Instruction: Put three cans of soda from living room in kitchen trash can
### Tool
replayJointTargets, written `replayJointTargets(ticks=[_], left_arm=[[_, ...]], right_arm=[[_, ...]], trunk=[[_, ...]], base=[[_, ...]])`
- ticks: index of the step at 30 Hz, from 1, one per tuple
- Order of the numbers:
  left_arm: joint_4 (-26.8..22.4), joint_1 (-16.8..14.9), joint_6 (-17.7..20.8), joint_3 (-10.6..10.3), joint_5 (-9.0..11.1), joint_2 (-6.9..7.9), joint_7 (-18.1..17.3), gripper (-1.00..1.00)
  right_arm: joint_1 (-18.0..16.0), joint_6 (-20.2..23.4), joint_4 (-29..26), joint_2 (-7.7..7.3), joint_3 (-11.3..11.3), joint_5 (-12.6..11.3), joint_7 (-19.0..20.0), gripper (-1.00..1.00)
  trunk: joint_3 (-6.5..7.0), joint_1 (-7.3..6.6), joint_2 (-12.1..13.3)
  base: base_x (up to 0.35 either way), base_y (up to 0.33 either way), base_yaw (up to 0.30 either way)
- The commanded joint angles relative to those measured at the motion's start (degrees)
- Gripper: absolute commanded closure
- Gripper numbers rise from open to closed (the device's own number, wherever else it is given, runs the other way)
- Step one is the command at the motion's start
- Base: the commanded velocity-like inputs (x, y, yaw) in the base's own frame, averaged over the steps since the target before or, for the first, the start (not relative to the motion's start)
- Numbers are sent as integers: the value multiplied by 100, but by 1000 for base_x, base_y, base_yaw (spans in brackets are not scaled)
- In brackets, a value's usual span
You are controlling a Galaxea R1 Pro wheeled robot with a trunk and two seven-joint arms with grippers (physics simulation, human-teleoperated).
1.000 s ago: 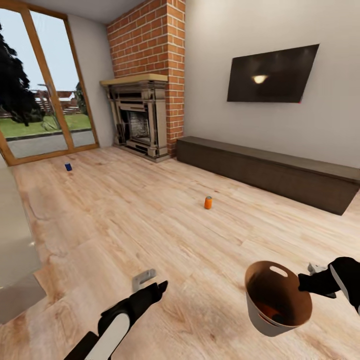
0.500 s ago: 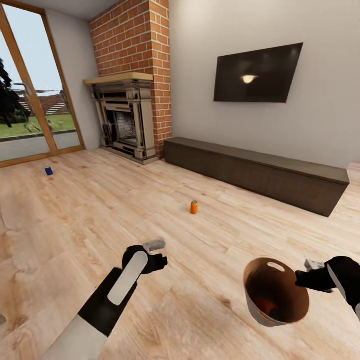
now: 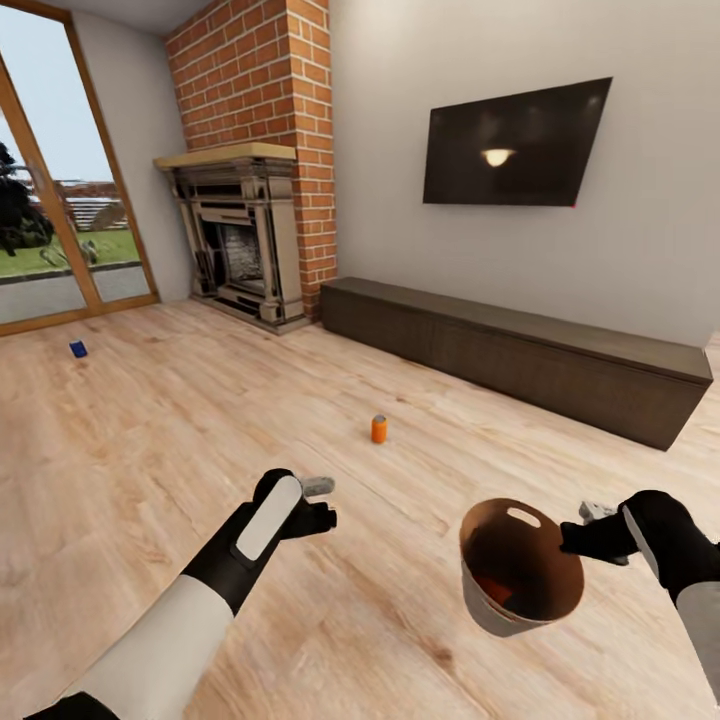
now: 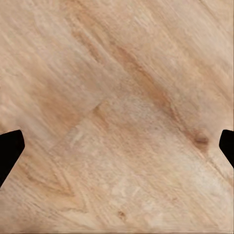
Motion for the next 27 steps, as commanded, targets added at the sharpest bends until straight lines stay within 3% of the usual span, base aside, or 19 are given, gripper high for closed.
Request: replayJointTargets(ticks=[1,8,13,20,27], left_arm=[[86,-14,20,0,-2,-6,-2,-100],[271,-69,-11,0,-36,-56,-8,-100],[278,-107,-347,0,-27,-64,-28,-100],[298,-112,-424,0,-44,-52,-439,-100],[307,-109,-460,0,-29,-51,-568,-100]], right_arm=[[-2,41,-78,22,-4,82,9,100],[20,72,-362,204,18,193,0,100],[21,72,-391,239,13,326,8,100],[21,72,-473,241,14,343,11,100],[36,72,-589,246,20,344,11,100]], trunk=[[0,0,0],[0,0,0],[0,0,0],[0,0,0],[0,0,0]], base=[[338,-62,0],[342,-75,0],[343,-92,0],[344,-110,0],[344,-113,0]])
